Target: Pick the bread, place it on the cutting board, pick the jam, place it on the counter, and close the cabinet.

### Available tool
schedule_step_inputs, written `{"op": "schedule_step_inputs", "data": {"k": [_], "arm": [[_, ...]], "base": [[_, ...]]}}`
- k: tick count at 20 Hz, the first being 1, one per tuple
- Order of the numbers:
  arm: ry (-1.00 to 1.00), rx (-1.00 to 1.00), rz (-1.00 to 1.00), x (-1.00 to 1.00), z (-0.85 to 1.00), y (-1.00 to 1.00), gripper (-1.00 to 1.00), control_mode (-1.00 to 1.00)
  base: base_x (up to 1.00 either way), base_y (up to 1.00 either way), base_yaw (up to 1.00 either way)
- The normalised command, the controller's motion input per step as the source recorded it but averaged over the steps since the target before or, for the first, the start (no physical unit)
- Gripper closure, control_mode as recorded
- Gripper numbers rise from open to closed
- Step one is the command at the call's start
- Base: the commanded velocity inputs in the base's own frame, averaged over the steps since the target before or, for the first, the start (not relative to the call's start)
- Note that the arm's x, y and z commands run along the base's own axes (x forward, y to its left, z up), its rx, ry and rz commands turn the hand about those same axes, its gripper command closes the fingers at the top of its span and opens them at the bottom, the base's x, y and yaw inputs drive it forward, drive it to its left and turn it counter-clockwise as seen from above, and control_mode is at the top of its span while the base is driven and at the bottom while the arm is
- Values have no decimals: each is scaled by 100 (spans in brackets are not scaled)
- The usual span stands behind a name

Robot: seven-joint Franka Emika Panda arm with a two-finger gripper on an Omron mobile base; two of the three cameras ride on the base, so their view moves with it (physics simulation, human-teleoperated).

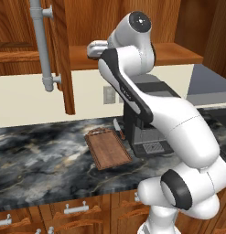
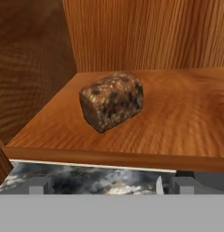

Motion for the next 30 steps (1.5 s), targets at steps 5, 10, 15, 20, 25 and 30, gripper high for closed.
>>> {"op": "schedule_step_inputs", "data": {"k": [5, 10, 15, 20, 25, 30], "arm": [[0, 0, 0, 12, 0, 5, -100, -100], [0, 0, 0, 22, 0, 14, -100, -100], [0, 0, 0, 23, 0, 14, -100, -100], [0, 0, 0, 23, 0, 8, -100, -100], [0, 0, 0, 22, 0, 10, -100, -100], [0, 0, 0, 15, 0, 10, -100, -100]], "base": [[0, 0, 0], [0, 0, 0], [0, 0, 0], [0, 0, 0], [0, 0, 0], [0, 0, 0]]}}
